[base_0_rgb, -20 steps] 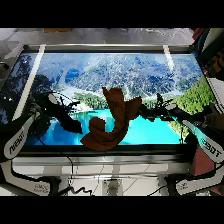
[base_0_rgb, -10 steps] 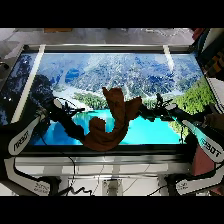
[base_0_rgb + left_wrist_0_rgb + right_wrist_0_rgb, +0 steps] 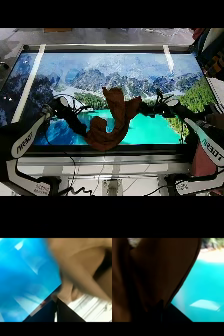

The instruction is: Fold the clothes and pants, and hang the long-sleeved shirts on hangers.

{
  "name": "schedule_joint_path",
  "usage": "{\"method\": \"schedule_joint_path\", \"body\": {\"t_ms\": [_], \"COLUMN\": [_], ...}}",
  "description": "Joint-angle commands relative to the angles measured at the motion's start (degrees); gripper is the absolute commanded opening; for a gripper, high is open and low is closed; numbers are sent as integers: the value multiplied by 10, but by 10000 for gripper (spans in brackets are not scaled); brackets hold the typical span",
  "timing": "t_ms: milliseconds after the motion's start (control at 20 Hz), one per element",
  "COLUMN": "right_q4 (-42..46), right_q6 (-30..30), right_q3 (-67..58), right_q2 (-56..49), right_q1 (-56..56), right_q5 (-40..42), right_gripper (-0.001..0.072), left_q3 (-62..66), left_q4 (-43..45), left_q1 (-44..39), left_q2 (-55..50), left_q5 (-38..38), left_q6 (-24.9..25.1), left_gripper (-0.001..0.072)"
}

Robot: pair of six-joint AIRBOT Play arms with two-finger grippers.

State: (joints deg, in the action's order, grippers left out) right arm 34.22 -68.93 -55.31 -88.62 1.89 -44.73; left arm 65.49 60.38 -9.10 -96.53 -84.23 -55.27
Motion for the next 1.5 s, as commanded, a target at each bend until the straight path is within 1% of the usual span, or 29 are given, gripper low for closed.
{"method": "schedule_joint_path", "body": {"t_ms": [0, 100, 200, 250, 450, 550, 700, 800, 1050, 1200, 1300, 1400, 1450], "right_q4": [98, 165, 235, 271, 412, 445, 452, 451, 449, 433, 425, 425, 425], "right_q6": [2, -35, -65, -77, -119, -128, -129, -129, -129, -129, -129, -129, -129], "right_q3": [-70, -108, -138, -152, -198, -210, -230, -246, -278, -283, -283, -283, -283], "right_q2": [48, 98, 152, 177, 278, 322, 385, 425, 531, 575, 575, 543, 510], "right_q1": [-1, -1, -1, -1, -1, -1, -1, -1, 0, 0, -1, -1, 0], "right_q5": [-61, -59, -52, -51, -52, -52, -52, -54, -77, -80, -82, -83, -82], "right_gripper": [15, 15, 15, 15, 15, 15, 16, 16, 15, 15, 14, 14, 14], "left_q3": [96, 159, 202, 216, 224, 224, 224, 224, 224, 223, 223, 208, 192], "left_q4": [-9, -14, -22, -21, -21, -21, -21, -21, -17, -17, -17, -17, -18], "left_q1": [28, 67, 116, 142, 252, 293, 329, 338, 340, 340, 340, 339, 338], "left_q2": [45, 102, 169, 205, 361, 420, 479, 506, 560, 588, 591, 577, 562], "left_q5": [-40, -23, 17, 48, 223, 279, 324, 337, 337, 338, 336, 319, 297], "left_q6": [-14, -26, -34, -44, -88, -89, -89, -89, -89, -89, -89, -89, -89], "left_gripper": [14, 14, 14, 14, 14, 14, 14, 15, 15, 14, 14, 14, 14]}}
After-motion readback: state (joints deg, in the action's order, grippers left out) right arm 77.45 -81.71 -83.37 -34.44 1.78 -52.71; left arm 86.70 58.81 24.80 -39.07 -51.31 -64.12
